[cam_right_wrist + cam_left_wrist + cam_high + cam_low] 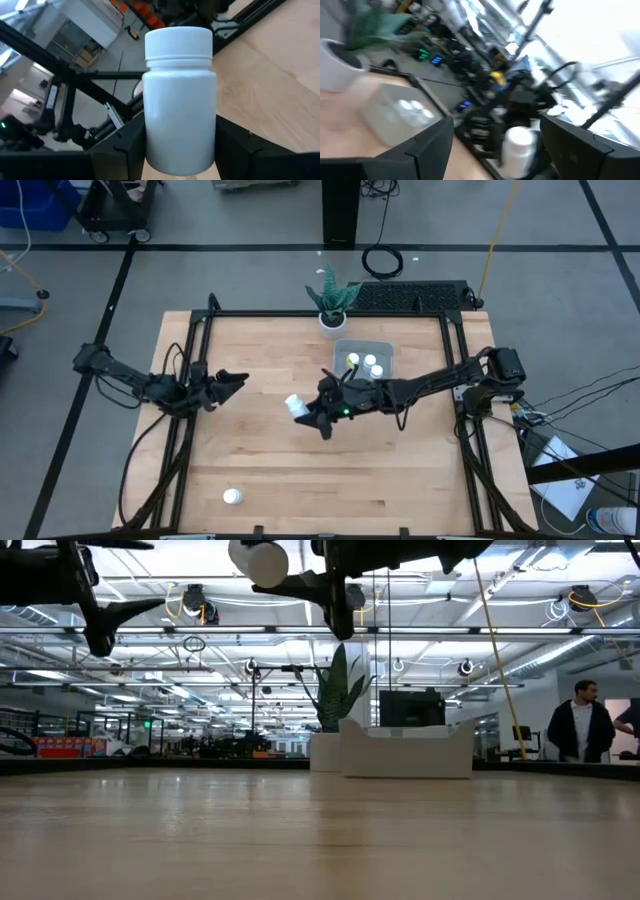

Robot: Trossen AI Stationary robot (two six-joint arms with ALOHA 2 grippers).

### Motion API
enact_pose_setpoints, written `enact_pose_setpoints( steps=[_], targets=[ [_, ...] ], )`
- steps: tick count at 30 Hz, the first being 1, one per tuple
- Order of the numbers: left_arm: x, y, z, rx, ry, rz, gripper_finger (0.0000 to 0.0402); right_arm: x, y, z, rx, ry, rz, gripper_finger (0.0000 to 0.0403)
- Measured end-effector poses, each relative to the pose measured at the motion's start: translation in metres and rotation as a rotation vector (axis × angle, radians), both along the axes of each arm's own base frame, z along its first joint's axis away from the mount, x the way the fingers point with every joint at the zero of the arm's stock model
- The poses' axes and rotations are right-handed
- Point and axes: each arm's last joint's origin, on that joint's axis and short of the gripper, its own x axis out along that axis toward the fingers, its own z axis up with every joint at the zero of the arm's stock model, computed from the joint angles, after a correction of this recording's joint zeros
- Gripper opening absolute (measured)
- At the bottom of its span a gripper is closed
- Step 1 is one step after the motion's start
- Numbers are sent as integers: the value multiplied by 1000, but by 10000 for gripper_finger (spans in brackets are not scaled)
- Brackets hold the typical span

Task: Pick and place pill bottles into a basket
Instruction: Put the white pill bottle into the gray bin

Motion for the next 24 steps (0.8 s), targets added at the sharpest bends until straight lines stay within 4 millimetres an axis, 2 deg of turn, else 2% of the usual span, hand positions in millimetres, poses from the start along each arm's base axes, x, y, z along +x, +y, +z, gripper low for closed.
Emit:
enact_pose_setpoints(
  steps=[5,12,15,17,22,24],
  targets=[
    [6,-1,-7,-59,54,61,299,1,-2,4,24,-33,-10,172],
    [15,-6,-5,-195,-22,-27,301,1,0,4,64,-35,11,172],
    [24,-7,-3,-186,8,-11,290,1,0,4,63,-35,11,172],
    [33,-9,3,-179,29,-12,278,2,-2,3,62,-33,7,172],
    [65,-19,38,-137,30,-59,245,3,-3,1,64,-30,24,172],
    [80,-22,44,-129,74,-62,236,3,-2,1,52,-34,29,172]
  ],
)
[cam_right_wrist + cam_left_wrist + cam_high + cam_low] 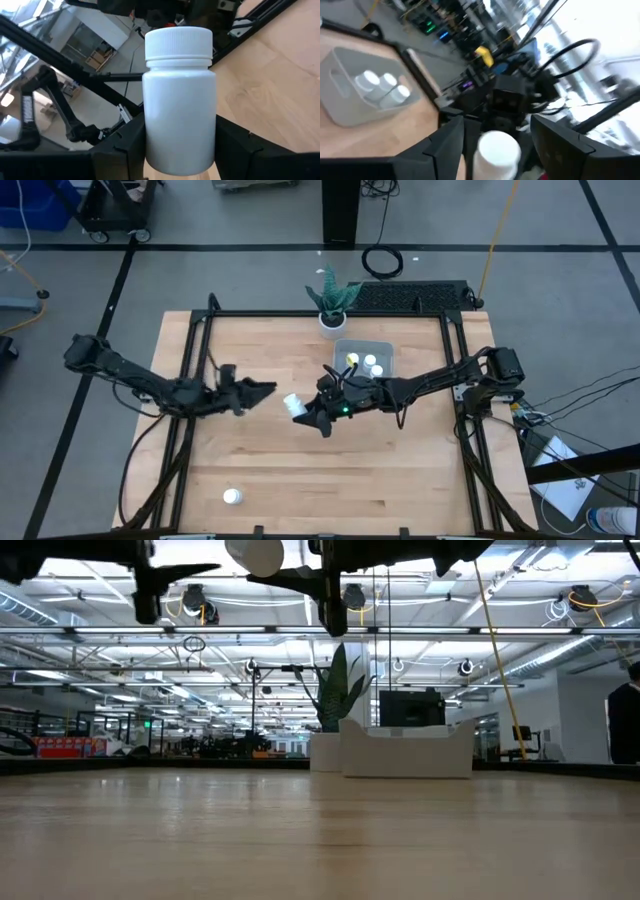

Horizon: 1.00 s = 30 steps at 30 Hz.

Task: Pick and place pill bottles into a basket
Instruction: Put the white pill bottle into the gray bin

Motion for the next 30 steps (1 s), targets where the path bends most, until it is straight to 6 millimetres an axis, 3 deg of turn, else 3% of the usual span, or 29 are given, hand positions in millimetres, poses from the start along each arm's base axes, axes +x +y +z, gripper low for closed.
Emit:
enact_pose_setpoints(
  steps=[3,9,30],
  targets=[
    [18,-2,7,0,54,-32,234,0,1,0,-10,-1,5,171],
    [38,-4,-1,-88,116,-134,248,-1,3,-1,-7,6,8,171],
    [44,-14,-8,-107,125,-239,254,0,3,1,-12,-6,8,171]
  ],
)
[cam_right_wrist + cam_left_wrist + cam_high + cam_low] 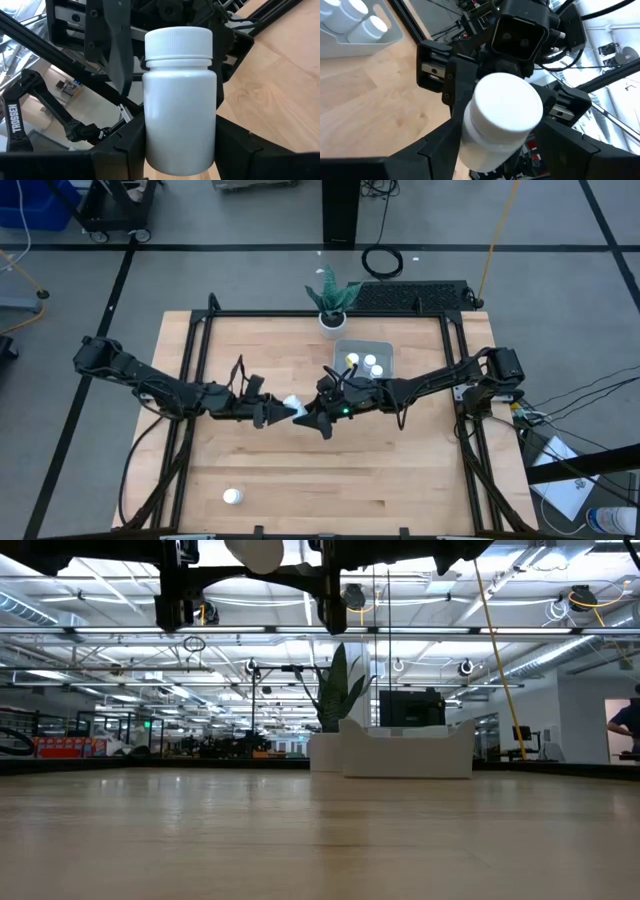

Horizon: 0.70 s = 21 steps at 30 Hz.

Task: Pick and place pill bottles into a basket
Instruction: Put the white pill bottle into the gray bin

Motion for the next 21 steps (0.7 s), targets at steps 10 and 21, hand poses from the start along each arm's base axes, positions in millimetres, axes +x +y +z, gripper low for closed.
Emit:
enact_pose_setpoints(
  steps=[10,21],
  targets=[
    [0,1,0,3,-1,25,197,0,0,0,8,4,-1,171],
    [0,2,1,-17,-9,46,247,0,0,-1,22,18,-2,171]
  ],
)
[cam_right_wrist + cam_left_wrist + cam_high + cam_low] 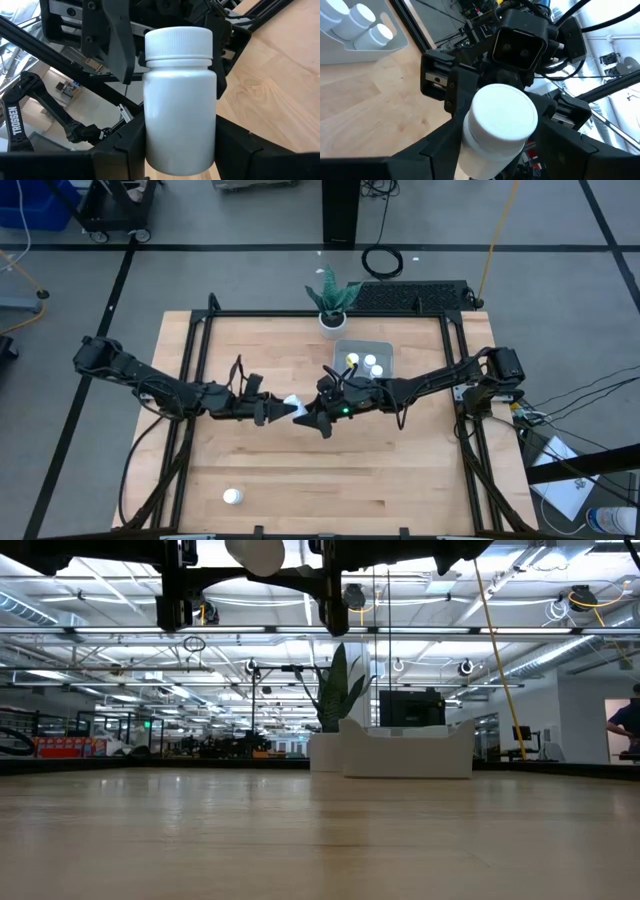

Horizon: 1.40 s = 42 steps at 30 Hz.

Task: Pick and place pill bottles into a basket
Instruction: Put the white pill bottle into the gray bin

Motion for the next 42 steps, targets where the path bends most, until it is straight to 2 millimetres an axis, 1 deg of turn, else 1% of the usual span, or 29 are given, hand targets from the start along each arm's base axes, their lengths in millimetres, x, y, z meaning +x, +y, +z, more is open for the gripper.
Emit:
enact_pose_setpoints(
  steps=[4,14,16,19,23,28,32,34,36,39,42],
  targets=[
    [0,0,0,1,3,-8,238,0,0,0,2,0,4,171],
    [0,0,-1,19,13,-12,182,0,1,0,16,8,20,171],
    [0,0,-1,18,13,-11,183,0,1,-1,16,10,21,171],
    [0,0,-1,10,12,-11,195,0,1,-1,29,18,23,177],
    [0,0,0,1,6,-14,199,-1,5,-1,56,26,50,204],
    [-1,0,3,-8,-21,-12,182,-5,18,-2,103,63,98,248],
    [-1,0,9,-15,-84,-9,191,-11,30,-1,147,107,143,279],
    [-1,2,12,-11,-108,-1,198,-14,41,-1,175,131,215,289],
    [-2,5,16,-8,-135,7,198,-18,53,-1,193,144,285,293],
    [-5,11,21,9,-152,26,188,-23,68,-2,189,159,330,291],
    [-7,18,24,33,-161,54,181,-30,84,-1,125,152,398,286]
  ],
)
